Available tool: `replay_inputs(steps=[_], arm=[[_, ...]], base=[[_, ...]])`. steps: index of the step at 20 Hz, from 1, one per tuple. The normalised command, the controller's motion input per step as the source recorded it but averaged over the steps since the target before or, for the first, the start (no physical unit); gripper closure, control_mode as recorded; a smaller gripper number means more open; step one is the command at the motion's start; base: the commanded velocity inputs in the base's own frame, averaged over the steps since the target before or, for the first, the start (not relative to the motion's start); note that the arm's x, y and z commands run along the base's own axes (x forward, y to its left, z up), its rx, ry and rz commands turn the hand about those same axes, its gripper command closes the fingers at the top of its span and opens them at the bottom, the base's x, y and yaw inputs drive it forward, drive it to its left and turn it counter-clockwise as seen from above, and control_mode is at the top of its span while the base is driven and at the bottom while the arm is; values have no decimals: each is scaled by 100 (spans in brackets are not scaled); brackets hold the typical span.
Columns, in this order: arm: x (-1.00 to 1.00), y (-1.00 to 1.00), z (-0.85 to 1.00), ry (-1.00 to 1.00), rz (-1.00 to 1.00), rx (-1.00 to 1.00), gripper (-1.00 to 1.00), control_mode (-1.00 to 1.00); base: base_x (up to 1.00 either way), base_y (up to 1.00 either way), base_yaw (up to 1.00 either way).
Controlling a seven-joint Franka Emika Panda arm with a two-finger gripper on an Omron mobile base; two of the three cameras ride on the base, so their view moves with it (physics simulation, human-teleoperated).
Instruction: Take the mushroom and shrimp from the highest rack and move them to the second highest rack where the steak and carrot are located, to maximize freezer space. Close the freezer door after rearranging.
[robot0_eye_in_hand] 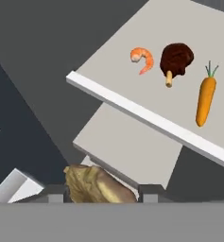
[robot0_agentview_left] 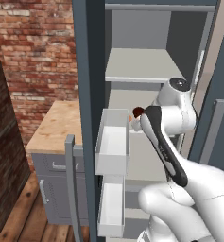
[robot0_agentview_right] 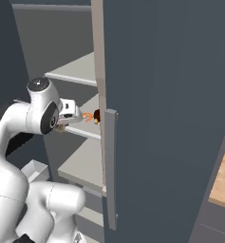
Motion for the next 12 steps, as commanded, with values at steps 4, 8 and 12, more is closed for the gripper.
replay_inputs(steps=[4, 8, 12], arm=[[54, -8, -29, 2, -3, 0, 100, -100], [59, -6, -33, 0, -6, 0, 100, -100], [54, -4, -35, -1, -6, 0, 100, -100]], base=[[0, 0, 0], [0, 0, 0], [0, 0, 0]])
